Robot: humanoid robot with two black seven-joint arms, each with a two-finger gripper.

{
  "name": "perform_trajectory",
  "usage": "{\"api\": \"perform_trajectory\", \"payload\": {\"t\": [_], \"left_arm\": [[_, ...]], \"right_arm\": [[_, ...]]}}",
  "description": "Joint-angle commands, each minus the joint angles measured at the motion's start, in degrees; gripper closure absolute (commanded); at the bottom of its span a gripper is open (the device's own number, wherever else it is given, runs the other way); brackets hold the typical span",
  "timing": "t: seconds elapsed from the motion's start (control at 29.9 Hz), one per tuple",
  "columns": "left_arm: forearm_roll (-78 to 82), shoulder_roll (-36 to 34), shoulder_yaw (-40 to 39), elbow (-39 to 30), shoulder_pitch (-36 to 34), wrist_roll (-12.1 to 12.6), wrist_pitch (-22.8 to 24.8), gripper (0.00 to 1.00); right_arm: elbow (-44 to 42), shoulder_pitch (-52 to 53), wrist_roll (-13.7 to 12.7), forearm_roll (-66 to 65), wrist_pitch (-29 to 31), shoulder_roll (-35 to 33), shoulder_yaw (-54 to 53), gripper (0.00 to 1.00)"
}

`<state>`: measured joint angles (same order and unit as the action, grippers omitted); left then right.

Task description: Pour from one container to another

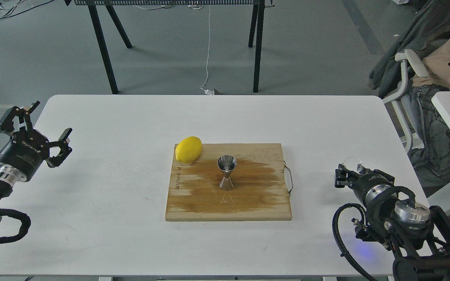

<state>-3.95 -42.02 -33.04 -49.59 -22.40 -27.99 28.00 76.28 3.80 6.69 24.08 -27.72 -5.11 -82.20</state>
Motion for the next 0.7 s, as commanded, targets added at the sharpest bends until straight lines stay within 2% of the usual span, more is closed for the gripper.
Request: {"api": "perform_trajectory", "payload": {"t": [0.0,0.67], "left_arm": [[0.0,0.0,0.0,0.0,0.1,0.0,0.0,0.00],[0.0,0.0,0.0,0.0,0.1,0.0,0.0,0.00]], "right_arm": [[-0.1,-0.1,0.0,0.0,-0.3,0.0,0.2,0.67],[-0.2,-0.5,0.0,-0.1,-0.3,0.0,1.2,0.55]]}}
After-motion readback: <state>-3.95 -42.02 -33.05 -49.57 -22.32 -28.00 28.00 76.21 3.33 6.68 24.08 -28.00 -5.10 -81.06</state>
